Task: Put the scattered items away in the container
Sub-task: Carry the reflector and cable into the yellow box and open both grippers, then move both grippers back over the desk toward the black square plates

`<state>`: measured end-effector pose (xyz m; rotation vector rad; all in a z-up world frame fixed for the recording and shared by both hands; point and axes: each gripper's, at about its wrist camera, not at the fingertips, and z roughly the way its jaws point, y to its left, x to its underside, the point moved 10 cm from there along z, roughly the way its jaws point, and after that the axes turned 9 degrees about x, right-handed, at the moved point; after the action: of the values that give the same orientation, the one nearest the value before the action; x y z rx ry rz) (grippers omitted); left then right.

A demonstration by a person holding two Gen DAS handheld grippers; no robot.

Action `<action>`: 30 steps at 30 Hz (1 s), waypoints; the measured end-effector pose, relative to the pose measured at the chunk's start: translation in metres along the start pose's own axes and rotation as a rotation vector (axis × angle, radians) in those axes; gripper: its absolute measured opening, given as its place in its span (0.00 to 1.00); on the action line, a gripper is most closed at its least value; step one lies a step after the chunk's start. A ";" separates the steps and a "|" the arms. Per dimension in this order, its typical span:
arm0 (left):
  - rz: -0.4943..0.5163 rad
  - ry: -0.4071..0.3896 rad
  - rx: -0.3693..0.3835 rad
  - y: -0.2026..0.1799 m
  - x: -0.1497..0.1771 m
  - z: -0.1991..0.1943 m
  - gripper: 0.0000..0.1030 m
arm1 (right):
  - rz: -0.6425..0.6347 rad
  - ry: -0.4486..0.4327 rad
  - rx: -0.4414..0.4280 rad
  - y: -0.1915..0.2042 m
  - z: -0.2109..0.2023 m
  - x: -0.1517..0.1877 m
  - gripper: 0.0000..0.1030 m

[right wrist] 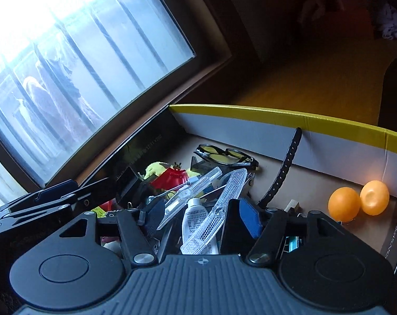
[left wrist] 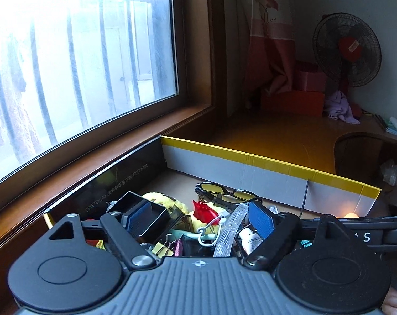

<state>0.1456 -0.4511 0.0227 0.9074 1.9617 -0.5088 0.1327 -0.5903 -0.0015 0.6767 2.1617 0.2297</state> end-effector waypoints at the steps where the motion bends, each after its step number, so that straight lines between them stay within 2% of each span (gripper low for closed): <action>1: 0.003 -0.005 -0.002 0.001 0.002 -0.006 0.82 | -0.006 -0.005 0.002 0.002 -0.002 0.001 0.63; 5: 0.020 -0.009 -0.024 0.008 0.012 -0.031 0.82 | -0.038 -0.035 0.014 0.011 -0.011 0.008 0.68; 10: -0.004 -0.016 -0.064 0.032 0.029 -0.070 0.83 | -0.062 -0.042 0.010 0.035 -0.023 0.019 0.70; 20: -0.171 0.000 -0.189 0.110 0.085 -0.153 0.85 | -0.228 -0.006 -0.089 0.131 -0.050 0.070 0.70; 30: -0.343 0.025 -0.344 0.192 0.159 -0.237 0.86 | -0.366 0.071 -0.191 0.225 -0.053 0.142 0.78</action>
<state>0.1072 -0.1100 0.0105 0.3652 2.1540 -0.3353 0.1081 -0.3209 0.0229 0.1611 2.2493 0.2625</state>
